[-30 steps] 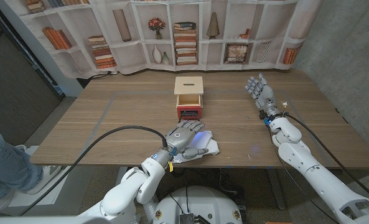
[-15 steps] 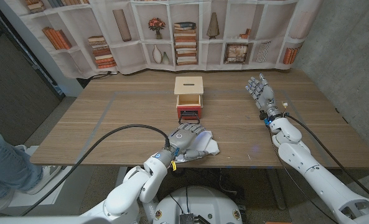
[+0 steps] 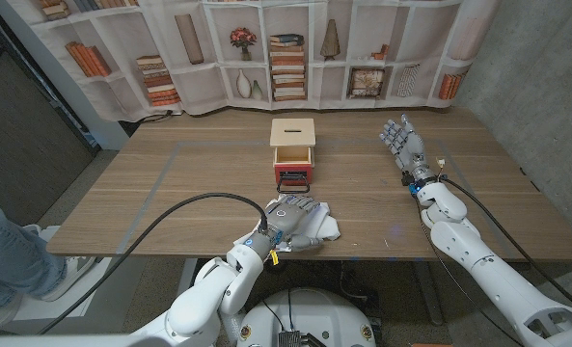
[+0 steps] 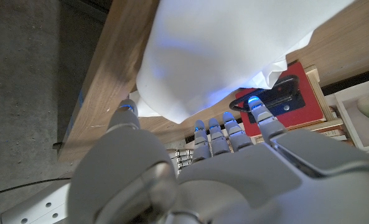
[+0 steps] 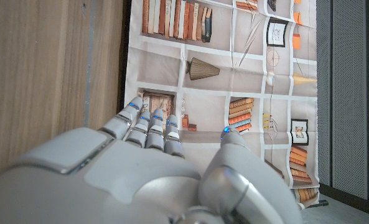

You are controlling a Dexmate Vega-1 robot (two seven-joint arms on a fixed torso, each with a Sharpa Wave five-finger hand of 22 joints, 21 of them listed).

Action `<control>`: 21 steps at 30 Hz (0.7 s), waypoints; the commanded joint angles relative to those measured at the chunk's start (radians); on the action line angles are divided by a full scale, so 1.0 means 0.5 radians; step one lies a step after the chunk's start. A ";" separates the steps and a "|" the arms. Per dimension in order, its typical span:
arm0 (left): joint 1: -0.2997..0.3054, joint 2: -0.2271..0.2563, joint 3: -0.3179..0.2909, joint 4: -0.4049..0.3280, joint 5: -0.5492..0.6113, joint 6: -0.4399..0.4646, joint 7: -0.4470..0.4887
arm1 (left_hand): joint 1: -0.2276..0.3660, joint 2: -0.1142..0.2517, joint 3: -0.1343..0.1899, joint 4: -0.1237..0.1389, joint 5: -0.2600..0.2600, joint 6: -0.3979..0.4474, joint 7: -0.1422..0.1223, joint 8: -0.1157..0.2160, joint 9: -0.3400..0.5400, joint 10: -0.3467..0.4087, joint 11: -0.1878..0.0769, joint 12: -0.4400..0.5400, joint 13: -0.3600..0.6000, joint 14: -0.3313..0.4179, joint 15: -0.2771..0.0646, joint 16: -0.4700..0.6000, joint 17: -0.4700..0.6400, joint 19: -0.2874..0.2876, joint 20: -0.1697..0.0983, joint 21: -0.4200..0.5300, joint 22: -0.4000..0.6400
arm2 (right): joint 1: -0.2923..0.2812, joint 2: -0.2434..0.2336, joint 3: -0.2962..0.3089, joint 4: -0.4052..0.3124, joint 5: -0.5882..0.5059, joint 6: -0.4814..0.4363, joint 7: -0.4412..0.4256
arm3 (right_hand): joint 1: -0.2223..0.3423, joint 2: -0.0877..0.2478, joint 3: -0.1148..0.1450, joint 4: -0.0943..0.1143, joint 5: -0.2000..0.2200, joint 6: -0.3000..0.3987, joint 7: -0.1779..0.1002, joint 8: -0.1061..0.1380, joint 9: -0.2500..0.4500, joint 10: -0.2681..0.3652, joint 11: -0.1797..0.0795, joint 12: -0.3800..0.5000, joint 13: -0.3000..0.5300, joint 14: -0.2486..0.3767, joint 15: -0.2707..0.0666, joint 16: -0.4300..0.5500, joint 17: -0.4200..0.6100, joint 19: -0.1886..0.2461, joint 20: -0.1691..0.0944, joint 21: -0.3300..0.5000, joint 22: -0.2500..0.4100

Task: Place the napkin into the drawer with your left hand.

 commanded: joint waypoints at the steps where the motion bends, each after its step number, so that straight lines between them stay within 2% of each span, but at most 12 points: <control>1: -0.034 -0.040 0.047 0.042 0.094 0.023 -0.067 | 0.029 0.002 0.003 -0.013 0.012 0.016 -0.003 0.013 0.007 0.007 -0.012 0.012 0.008 0.008 -0.045 0.003 0.006 0.004 0.019 0.003 0.010 | -0.018 -0.016 0.006 -0.021 -0.001 -0.019 -0.016 | -0.004 0.022 0.001 -0.007 0.007 0.026 0.001 0.003 0.007 0.013 0.001 -0.009 0.006 0.000 0.007 -0.006 0.008 -0.009 -0.020 -0.011 0.006; 13: -0.052 -0.079 0.078 0.088 0.133 0.029 -0.086 | 0.062 0.011 0.009 -0.026 0.011 0.018 -0.013 0.013 0.007 0.008 -0.025 0.013 0.008 0.011 -0.049 0.003 0.005 0.028 0.045 0.010 0.010 | -0.042 -0.033 0.015 -0.060 -0.005 -0.019 -0.032 | -0.006 0.022 -0.001 -0.008 0.007 0.027 0.000 0.003 0.008 0.016 -0.002 -0.008 0.006 -0.002 0.008 -0.007 0.008 -0.010 -0.021 -0.011 0.006; 21: -0.061 -0.098 0.089 0.115 0.123 0.030 -0.073 | 0.127 0.025 0.024 -0.054 0.010 0.018 -0.019 0.013 0.007 0.010 -0.032 0.013 0.008 0.018 -0.058 0.004 0.004 0.123 0.083 0.042 0.014 | -0.037 -0.031 0.008 -0.062 -0.007 -0.030 -0.036 | -0.007 0.023 -0.002 -0.009 0.007 0.028 -0.002 0.003 0.008 0.018 -0.002 -0.008 0.006 -0.003 0.008 -0.008 0.008 -0.010 -0.019 -0.010 0.006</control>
